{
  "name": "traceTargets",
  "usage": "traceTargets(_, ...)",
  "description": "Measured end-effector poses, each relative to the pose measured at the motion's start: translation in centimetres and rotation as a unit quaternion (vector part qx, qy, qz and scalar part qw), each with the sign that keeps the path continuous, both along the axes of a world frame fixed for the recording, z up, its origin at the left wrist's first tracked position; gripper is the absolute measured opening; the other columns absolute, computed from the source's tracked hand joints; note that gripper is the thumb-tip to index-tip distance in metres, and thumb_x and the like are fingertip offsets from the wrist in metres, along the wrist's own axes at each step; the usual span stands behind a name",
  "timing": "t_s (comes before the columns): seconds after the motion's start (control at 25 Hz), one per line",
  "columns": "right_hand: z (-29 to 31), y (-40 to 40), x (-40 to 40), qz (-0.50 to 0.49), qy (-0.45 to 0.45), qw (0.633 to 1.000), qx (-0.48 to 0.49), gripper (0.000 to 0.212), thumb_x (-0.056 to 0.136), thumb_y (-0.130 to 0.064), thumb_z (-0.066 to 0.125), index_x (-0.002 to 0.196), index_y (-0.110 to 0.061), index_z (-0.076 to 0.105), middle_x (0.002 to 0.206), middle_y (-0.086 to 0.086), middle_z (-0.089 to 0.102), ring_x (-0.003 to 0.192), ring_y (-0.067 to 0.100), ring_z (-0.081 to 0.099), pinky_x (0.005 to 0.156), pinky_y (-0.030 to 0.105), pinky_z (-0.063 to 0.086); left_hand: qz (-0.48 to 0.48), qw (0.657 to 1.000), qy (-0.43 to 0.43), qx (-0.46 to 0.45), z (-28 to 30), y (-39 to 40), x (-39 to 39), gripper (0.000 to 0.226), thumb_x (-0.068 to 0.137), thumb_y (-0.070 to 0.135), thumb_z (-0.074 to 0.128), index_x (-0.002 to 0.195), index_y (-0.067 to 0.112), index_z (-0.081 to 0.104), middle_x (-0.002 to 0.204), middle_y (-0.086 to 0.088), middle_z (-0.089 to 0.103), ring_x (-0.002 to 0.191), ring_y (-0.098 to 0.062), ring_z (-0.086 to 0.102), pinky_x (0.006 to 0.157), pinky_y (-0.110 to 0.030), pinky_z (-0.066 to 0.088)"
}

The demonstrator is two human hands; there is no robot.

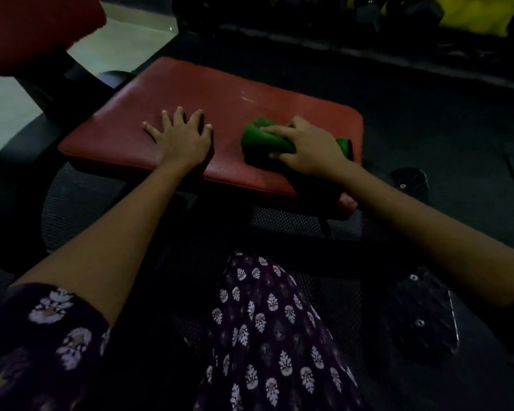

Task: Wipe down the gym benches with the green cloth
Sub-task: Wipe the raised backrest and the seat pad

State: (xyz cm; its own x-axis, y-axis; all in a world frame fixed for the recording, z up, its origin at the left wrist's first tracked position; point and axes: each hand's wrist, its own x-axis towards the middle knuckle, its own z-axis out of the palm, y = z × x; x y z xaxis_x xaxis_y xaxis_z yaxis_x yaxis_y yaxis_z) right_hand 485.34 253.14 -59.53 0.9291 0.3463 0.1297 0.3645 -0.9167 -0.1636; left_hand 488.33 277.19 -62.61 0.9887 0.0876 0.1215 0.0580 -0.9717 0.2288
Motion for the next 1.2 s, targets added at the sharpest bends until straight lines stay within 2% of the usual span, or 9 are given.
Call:
traceTargets(0.08, -0.2, -3.9, 0.4, -0.06, -0.013, 0.998, -0.004, 0.052, 0.091, -0.039, 0.056, 0.141, -0.035, 0.04, 0.122, 0.013, 0.046, 0.11, 0.03, 0.051, 0.082, 0.033, 0.041, -0.001, 1.0, -0.009, -0.013, -0.1, -0.2, -0.2, 0.051, 0.098, 0.043, 0.031, 0.142, 0.02, 0.037, 0.152, -0.015, 0.025, 0.142, -0.037, 0.013, 0.109, -0.064, -0.001)
traceTargets(0.2, 0.4, -7.3, 3.5, -0.227, 0.004, 0.973, 0.05, 0.047, 0.091, -0.037, 0.054, 0.137, -0.032, 0.046, 0.125, 0.017, 0.045, 0.111, 0.039, 0.051, 0.089, 0.042, 0.043, -0.018, 0.997, -0.065, -0.023, 0.1, -0.6, -0.9, 0.047, 0.097, 0.037, 0.039, 0.136, 0.011, 0.044, 0.147, -0.016, 0.033, 0.139, -0.033, 0.024, 0.111, -0.059, 0.004)
traceTargets(0.28, 0.5, -6.7, 4.2, -0.266, 0.002, 0.96, 0.086, 0.045, 0.091, -0.036, 0.052, 0.136, -0.029, 0.047, 0.127, 0.019, 0.045, 0.111, 0.041, 0.051, 0.089, 0.043, 0.043, -0.021, 0.997, -0.076, 0.002, 0.5, -0.9, -1.1, 0.044, 0.096, 0.035, 0.041, 0.131, 0.009, 0.048, 0.14, -0.016, 0.041, 0.132, -0.032, 0.034, 0.111, -0.06, 0.008)
traceTargets(0.4, 0.2, -5.1, 0.8, -0.241, 0.014, 0.968, 0.076, 0.047, 0.092, -0.035, 0.05, 0.138, -0.029, 0.042, 0.131, 0.02, 0.041, 0.113, 0.041, 0.049, 0.09, 0.042, 0.042, 0.012, 0.999, -0.036, -0.021, 1.1, -2.5, -1.1, 0.048, 0.096, 0.041, 0.04, 0.127, 0.006, 0.05, 0.136, -0.016, 0.043, 0.131, -0.034, 0.035, 0.109, -0.066, 0.009)
traceTargets(0.48, -0.2, -5.0, -3.1, -0.24, 0.013, 0.969, 0.06, 0.051, 0.091, -0.034, 0.05, 0.141, -0.032, 0.038, 0.131, 0.018, 0.039, 0.112, 0.04, 0.048, 0.089, 0.042, 0.042, -0.018, 0.998, -0.032, -0.06, 0.9, -4.1, -1.1, 0.055, 0.094, 0.047, 0.041, 0.132, 0.007, 0.045, 0.145, -0.015, 0.034, 0.138, -0.033, 0.026, 0.108, -0.066, 0.002)
traceTargets(0.6, -0.9, -4.7, -6.4, -0.257, -0.026, 0.966, 0.022, 0.053, 0.092, -0.035, 0.052, 0.142, -0.032, 0.036, 0.128, 0.016, 0.038, 0.109, 0.038, 0.049, 0.085, 0.042, 0.043, -0.083, 0.996, -0.024, -0.036, 0.3, -4.9, -0.8, 0.065, 0.093, 0.054, 0.039, 0.144, 0.014, 0.031, 0.157, -0.012, 0.012, 0.145, -0.03, 0.007, 0.108, -0.064, -0.006)
traceTargets(0.92, 0.3, -6.4, 5.0, -0.341, 0.001, 0.938, 0.071, 0.043, 0.094, -0.032, 0.045, 0.136, -0.023, 0.042, 0.133, 0.018, 0.039, 0.115, 0.042, 0.048, 0.092, 0.045, 0.04, -0.077, 0.997, 0.007, 0.008, 0.1, -5.0, 0.1, 0.072, 0.093, 0.063, 0.027, 0.148, 0.016, 0.026, 0.157, -0.011, 0.016, 0.145, -0.031, 0.007, 0.108, -0.066, -0.005)
traceTargets(1.08, 0.2, -6.3, 2.6, -0.27, 0.034, 0.962, 0.039, 0.053, 0.093, -0.041, 0.049, 0.142, -0.026, 0.035, 0.131, 0.019, 0.039, 0.114, 0.04, 0.048, 0.091, 0.043, 0.042, -0.097, 0.994, 0.046, 0.024, 0.2, -4.8, 0.1, 0.073, 0.092, 0.064, 0.025, 0.15, 0.018, 0.019, 0.158, -0.008, 0.011, 0.145, -0.031, 0.004, 0.108, -0.066, -0.004)
traceTargets(1.2, -0.4, -5.0, 0.1, -0.187, 0.008, 0.982, -0.013, 0.054, 0.093, -0.043, 0.049, 0.143, -0.03, 0.035, 0.129, 0.014, 0.041, 0.111, 0.035, 0.05, 0.084, 0.038, 0.042, -0.127, 0.99, 0.048, 0.031, 0.6, -3.1, 0.8, 0.071, 0.091, 0.064, 0.029, 0.149, 0.024, 0.021, 0.158, -0.002, 0.016, 0.145, -0.027, 0.01, 0.11, -0.062, 0.001)
